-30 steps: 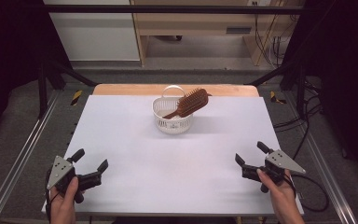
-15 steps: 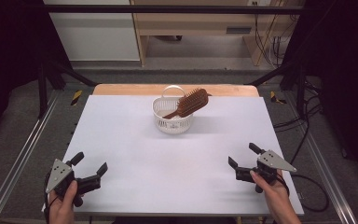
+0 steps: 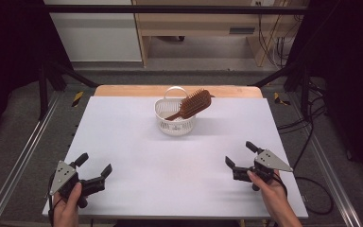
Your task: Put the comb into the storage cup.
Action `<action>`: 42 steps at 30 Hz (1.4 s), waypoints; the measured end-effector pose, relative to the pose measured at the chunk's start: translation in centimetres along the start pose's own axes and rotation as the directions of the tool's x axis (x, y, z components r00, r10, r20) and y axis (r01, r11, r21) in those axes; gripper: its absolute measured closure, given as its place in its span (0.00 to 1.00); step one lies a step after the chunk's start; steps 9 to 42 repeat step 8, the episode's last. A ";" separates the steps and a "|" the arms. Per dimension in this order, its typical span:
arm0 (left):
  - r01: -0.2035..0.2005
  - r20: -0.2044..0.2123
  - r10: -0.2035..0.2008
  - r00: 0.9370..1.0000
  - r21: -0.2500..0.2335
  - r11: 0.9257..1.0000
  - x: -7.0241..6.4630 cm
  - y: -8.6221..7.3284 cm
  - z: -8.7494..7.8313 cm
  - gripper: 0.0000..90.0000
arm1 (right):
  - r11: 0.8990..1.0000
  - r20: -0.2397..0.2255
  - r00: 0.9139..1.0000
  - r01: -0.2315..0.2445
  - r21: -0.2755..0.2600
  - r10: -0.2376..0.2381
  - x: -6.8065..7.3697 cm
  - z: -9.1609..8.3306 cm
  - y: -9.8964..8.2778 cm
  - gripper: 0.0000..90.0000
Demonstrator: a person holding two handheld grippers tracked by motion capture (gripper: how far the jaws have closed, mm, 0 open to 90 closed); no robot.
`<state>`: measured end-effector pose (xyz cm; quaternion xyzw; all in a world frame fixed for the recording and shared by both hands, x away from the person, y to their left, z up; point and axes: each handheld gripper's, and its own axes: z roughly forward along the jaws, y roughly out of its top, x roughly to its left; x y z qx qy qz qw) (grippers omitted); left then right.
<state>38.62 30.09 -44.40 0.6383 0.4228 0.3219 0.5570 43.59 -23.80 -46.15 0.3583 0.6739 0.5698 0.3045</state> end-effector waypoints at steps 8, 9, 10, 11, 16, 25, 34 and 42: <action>0.000 0.009 0.000 1.000 -0.027 1.000 -0.2 0.1 0.3 0.03 | 1.000 0.001 1.000 -0.013 -0.001 0.013 0.1 1.0 0.2 0.04; 0.000 0.009 0.000 1.000 -0.027 1.000 -0.2 0.1 0.3 0.03 | 1.000 0.001 1.000 -0.013 -0.001 0.013 0.1 1.0 0.2 0.04; 0.000 0.009 0.000 1.000 -0.027 1.000 -0.2 0.1 0.3 0.03 | 1.000 0.001 1.000 -0.013 -0.001 0.013 0.1 1.0 0.2 0.04; 0.000 0.009 0.000 1.000 -0.027 1.000 -0.2 0.1 0.3 0.03 | 1.000 0.001 1.000 -0.013 -0.001 0.013 0.1 1.0 0.2 0.04; 0.000 0.009 0.000 1.000 -0.027 1.000 -0.2 0.1 0.3 0.03 | 1.000 0.001 1.000 -0.013 -0.001 0.013 0.1 1.0 0.2 0.04; 0.000 0.009 0.000 1.000 -0.027 1.000 -0.2 0.1 0.3 0.03 | 1.000 0.001 1.000 -0.013 -0.001 0.013 0.1 1.0 0.2 0.04; 0.000 0.009 0.000 1.000 -0.027 1.000 -0.2 0.1 0.3 0.03 | 1.000 0.001 1.000 -0.013 -0.001 0.013 0.1 1.0 0.2 0.04; 0.000 0.009 0.000 1.000 -0.027 1.000 -0.2 0.1 0.3 0.03 | 1.000 0.001 1.000 -0.013 -0.001 0.013 0.1 1.0 0.2 0.04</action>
